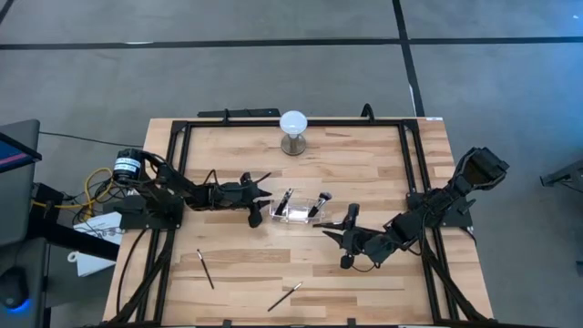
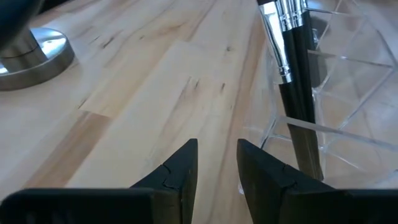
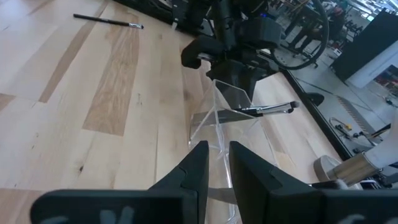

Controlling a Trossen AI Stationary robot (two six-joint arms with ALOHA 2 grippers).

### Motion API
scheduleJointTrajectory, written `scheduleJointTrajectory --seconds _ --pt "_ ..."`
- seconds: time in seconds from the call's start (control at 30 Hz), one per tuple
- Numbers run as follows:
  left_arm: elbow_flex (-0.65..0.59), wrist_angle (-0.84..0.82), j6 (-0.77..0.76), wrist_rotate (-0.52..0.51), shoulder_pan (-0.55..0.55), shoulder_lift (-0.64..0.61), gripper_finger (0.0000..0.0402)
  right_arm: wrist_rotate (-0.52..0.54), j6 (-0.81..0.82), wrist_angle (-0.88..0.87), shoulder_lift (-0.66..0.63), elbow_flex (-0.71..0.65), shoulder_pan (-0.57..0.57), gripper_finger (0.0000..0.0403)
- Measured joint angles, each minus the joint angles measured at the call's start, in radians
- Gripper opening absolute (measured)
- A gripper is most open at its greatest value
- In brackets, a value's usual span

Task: Put items in baskets/containers
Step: Adjust the transparent organizer, then put the black highlighter brush into the transparent organizer

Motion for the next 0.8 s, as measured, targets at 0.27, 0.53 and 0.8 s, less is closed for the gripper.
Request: scheduleJointTrajectory --seconds 0.27,0.53,0.8 --pt "-0.012 0.000 0.000 -0.024 0.000 0.000 0.0108 0.000 0.005 -0.007 0.000 0.000 0.000 0.0055" --pt "-0.052 -0.003 -0.015 -0.111 -0.004 -0.081 0.0108 0.000 0.077 -0.104 0.000 0.000 -0.002 0.0055" --pt "-0.097 -0.004 -0.052 -0.110 -0.107 -0.371 0.0108 0.008 0.117 -0.142 -0.001 0.000 0.040 0.0055"
